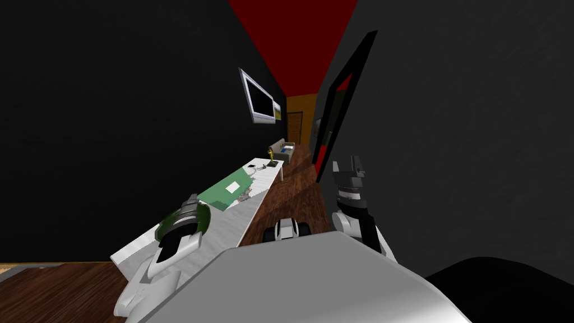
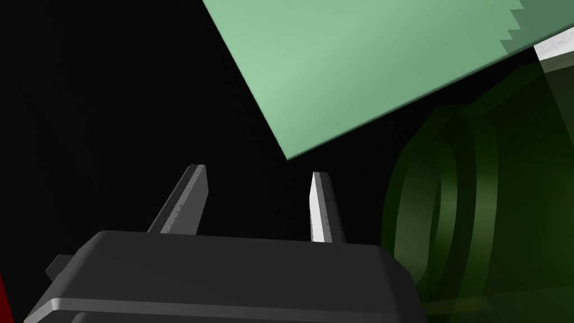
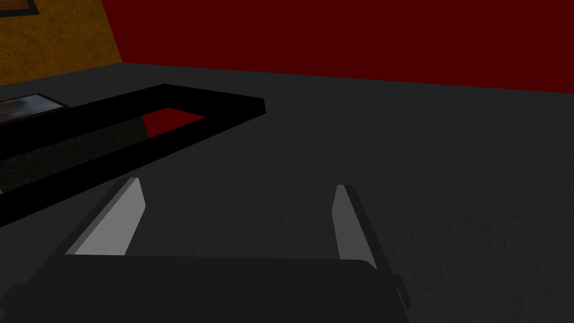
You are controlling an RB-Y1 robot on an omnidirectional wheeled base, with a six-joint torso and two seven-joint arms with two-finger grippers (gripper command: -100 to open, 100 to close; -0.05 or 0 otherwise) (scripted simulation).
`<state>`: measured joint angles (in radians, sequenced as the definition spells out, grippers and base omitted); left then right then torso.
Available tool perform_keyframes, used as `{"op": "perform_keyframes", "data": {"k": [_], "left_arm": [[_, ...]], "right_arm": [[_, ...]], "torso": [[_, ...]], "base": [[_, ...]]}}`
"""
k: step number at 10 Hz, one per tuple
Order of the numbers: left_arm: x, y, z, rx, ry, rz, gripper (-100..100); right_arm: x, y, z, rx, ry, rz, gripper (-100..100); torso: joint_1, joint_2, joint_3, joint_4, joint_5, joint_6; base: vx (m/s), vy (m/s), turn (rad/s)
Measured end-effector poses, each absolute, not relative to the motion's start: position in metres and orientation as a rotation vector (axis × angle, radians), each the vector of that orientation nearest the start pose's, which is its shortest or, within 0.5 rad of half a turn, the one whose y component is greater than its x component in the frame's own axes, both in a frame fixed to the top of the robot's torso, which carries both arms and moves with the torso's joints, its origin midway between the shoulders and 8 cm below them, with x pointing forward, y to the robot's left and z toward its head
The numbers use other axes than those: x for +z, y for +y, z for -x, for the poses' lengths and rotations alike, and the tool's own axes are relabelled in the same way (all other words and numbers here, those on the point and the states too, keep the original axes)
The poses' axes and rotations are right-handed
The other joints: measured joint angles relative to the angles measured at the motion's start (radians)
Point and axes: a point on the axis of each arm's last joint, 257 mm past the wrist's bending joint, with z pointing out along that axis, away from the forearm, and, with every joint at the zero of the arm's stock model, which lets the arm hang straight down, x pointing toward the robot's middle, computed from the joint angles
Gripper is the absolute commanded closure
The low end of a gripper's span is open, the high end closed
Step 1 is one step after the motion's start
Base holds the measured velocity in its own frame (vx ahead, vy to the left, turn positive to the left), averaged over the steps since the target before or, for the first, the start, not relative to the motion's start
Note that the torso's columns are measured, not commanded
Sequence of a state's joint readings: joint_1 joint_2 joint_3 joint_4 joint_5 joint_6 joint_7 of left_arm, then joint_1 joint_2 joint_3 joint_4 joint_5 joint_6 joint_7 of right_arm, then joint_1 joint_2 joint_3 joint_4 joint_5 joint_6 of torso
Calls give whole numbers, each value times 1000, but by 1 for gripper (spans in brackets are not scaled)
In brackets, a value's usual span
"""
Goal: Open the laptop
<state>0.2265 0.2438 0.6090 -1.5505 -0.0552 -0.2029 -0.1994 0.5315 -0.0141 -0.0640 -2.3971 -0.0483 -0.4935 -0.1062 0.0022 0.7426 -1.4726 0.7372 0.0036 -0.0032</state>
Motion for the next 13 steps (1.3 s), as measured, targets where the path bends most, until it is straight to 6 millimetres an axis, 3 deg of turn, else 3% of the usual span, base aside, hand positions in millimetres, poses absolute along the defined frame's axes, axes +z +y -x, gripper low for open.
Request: {"op": "perform_keyframes", "data": {"k": [1, 2, 13], "left_arm": [[-193, 609, -368, -329, 1012, 1023, 100], [-192, 608, -369, -333, 1011, 1020, -100], [-201, 670, -328, -169, 1043, 1148, -100]], "right_arm": [[66, -299, -313, 1379, 512, -632, 0], [66, -299, -313, 1379, 512, -632, 0], [66, -299, -313, 1379, 512, -632, 0]], "torso": [[2, 1, 1, -1, 3, -3], [2, -1, -1, 0, 1, -1], [-3, -4, -3, 1, -4, 3]], "base": [[-11, 10, -16], [49, -34, 24], [85, -65, 35]]}}
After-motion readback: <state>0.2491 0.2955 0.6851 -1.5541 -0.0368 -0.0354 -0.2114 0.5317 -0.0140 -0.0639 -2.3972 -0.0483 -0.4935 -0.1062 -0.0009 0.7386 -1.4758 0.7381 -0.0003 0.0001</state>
